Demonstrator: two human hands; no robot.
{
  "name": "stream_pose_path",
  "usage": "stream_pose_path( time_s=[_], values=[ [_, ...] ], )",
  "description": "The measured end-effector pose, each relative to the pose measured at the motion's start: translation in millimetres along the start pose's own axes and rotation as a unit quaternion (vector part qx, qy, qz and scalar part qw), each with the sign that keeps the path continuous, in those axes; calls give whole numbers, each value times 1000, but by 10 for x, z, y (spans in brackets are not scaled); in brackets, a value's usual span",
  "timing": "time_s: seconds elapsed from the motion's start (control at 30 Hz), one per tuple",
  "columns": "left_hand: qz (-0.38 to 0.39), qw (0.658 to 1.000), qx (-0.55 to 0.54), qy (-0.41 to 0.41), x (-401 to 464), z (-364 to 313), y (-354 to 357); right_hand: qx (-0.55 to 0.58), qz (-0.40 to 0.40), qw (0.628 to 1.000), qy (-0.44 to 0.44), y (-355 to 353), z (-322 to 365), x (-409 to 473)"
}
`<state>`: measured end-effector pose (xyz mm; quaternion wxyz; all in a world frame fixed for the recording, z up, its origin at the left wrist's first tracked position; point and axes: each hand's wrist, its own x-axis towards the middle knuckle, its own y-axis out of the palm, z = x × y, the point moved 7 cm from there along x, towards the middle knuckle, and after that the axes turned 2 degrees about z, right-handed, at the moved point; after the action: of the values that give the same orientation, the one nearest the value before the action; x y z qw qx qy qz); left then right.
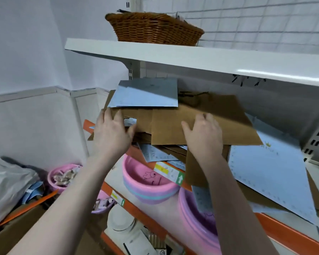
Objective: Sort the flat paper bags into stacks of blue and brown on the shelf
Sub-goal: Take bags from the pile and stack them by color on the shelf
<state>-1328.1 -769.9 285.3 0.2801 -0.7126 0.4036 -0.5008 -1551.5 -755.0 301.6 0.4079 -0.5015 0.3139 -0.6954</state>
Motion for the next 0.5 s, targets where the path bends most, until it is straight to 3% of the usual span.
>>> stream_pose_path(
  time_s=[0.33,0.5],
  values=[
    [19,999,-9,34,1038,144,399,-25,18,999,8,410,311,769],
    [91,995,-16,45,1429,188,647,-47,42,997,36,560,477,1002]
  ],
)
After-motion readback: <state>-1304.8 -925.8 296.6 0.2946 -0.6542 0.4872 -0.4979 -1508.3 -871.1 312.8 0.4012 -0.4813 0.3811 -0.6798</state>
